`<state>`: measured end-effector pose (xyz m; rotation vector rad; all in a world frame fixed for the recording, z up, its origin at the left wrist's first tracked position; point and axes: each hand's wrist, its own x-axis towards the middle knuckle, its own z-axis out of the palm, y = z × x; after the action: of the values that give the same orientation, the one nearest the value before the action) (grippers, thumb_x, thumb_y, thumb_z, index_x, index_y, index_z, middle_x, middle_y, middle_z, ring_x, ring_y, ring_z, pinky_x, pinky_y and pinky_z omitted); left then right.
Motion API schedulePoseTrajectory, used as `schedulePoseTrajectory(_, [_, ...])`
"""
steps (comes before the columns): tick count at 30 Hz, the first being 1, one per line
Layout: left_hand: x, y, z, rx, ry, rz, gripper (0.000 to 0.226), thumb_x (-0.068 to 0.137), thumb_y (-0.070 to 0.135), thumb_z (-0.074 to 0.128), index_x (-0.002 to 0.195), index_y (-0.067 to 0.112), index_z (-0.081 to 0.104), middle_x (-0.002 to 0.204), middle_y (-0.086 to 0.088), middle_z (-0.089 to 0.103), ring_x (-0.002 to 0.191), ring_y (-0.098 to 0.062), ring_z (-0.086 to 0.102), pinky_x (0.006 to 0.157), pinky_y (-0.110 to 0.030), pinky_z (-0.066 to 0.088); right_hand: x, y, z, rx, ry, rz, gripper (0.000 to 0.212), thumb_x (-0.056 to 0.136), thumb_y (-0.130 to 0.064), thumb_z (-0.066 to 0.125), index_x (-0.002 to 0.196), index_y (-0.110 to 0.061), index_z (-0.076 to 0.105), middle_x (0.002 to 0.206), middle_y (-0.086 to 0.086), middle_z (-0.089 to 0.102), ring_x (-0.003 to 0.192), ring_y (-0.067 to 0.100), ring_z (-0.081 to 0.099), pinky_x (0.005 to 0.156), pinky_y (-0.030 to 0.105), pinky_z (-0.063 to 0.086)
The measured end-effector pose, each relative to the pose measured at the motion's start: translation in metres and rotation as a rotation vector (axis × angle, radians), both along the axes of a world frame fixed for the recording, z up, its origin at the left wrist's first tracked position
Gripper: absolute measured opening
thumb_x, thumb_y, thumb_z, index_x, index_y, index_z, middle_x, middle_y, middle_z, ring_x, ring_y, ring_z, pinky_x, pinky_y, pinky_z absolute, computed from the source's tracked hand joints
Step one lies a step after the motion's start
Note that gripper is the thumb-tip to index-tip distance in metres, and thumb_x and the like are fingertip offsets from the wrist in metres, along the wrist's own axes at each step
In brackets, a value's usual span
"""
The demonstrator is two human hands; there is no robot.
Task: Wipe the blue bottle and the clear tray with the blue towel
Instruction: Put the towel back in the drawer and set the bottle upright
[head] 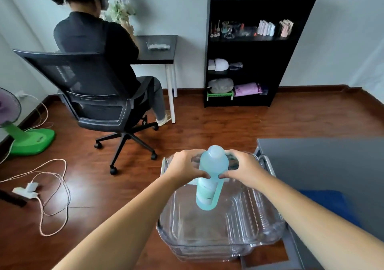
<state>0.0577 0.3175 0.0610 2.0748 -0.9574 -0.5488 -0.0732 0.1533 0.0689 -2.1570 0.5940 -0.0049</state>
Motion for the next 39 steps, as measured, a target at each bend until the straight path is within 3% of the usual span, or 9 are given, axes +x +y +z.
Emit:
schedulePoseTrajectory(3, [-0.014,-0.032,0.004,-0.013,0.065,-0.052,0.058,0.057,0.023,0.089,0.110,0.032,0.068,0.089,0.028,0.067,0.087,0.009,0.064,0.066,-0.003,0.048,-0.021,-0.028,0.008,0.010,0.002,-0.028,0.068,0.062,-0.025,0.087,0.122,-0.027,0.056,0.114,-0.009,0.066,0.103,0.010,0.064,0.094,0.038,0.052])
schedulePoseTrajectory(5, [-0.022,-0.053,0.004,-0.014,0.101,-0.075,0.060,0.059,0.024,0.089,0.114,0.031,0.067,0.096,0.021,0.069,0.088,0.008,0.064,0.067,-0.005,0.049,-0.032,-0.045,0.011,-0.004,0.002,-0.043,0.066,0.061,-0.026,0.087,0.120,-0.028,0.057,0.112,-0.011,0.066,0.100,0.008,0.064,0.093,0.035,0.052])
schedulePoseTrajectory(11, [-0.039,-0.108,0.000,0.005,0.093,-0.106,0.059,0.058,0.022,0.089,0.112,0.030,0.069,0.093,0.020,0.069,0.085,0.013,0.063,0.065,-0.001,0.045,-0.053,-0.095,0.008,-0.017,0.016,-0.083,0.063,0.060,-0.028,0.087,0.115,-0.033,0.058,0.106,-0.015,0.065,0.096,0.003,0.062,0.085,0.029,0.050])
schedulePoseTrajectory(16, [-0.039,-0.134,-0.008,0.035,0.050,-0.094,0.065,0.058,0.019,0.088,0.119,0.026,0.066,0.102,0.015,0.069,0.093,0.000,0.063,0.079,-0.012,0.047,-0.048,-0.116,-0.007,-0.027,0.022,-0.088,0.065,0.062,-0.027,0.087,0.118,-0.030,0.055,0.107,-0.013,0.063,0.096,0.007,0.061,0.077,0.020,0.048])
schedulePoseTrajectory(19, [-0.035,-0.143,-0.014,0.046,0.044,-0.068,0.065,0.059,0.014,0.087,0.119,0.027,0.065,0.105,0.012,0.069,0.094,-0.005,0.063,0.078,-0.015,0.050,-0.041,-0.121,-0.015,-0.031,0.014,-0.096,0.067,0.064,-0.026,0.086,0.122,-0.030,0.052,0.108,-0.015,0.060,0.097,0.005,0.056,0.069,0.012,0.039])
schedulePoseTrajectory(24, [-0.031,-0.149,-0.020,0.026,0.034,-0.042,0.064,0.061,0.009,0.083,0.119,0.028,0.065,0.105,0.010,0.070,0.098,-0.011,0.063,0.080,-0.032,0.058,-0.035,-0.126,-0.027,-0.008,0.005,-0.122,0.069,0.066,-0.020,0.085,0.126,-0.027,0.051,0.122,-0.006,0.062,0.109,0.010,0.057,0.084,0.025,0.044])
schedulePoseTrajectory(30, [-0.030,-0.151,-0.029,0.065,0.003,-0.059,0.065,0.062,0.014,0.085,0.120,0.031,0.062,0.111,0.013,0.068,0.103,-0.006,0.060,0.091,-0.028,0.051,-0.034,-0.124,-0.032,-0.010,0.024,-0.128,0.071,0.067,-0.019,0.085,0.129,-0.023,0.050,0.126,-0.003,0.061,0.114,0.013,0.057,0.089,0.025,0.044])
schedulePoseTrajectory(37, [-0.031,-0.151,-0.022,0.130,-0.013,-0.070,0.080,0.065,0.020,0.086,0.137,0.021,0.050,0.132,0.001,0.060,0.121,-0.018,0.055,0.099,-0.040,0.049,-0.039,-0.122,-0.019,-0.053,0.041,-0.126,0.087,0.068,-0.022,0.085,0.142,-0.020,0.039,0.143,-0.001,0.049,0.129,0.018,0.047,0.103,0.031,0.038])
schedulePoseTrajectory(39, [-0.031,-0.147,-0.016,0.131,-0.005,-0.061,0.086,0.067,0.019,0.086,0.142,0.020,0.043,0.139,0.000,0.054,0.126,-0.019,0.052,0.102,-0.041,0.047,-0.044,-0.119,-0.012,-0.093,0.025,-0.140,0.085,0.068,-0.025,0.085,0.141,-0.020,0.041,0.143,-0.001,0.048,0.130,0.019,0.047,0.101,0.029,0.036])
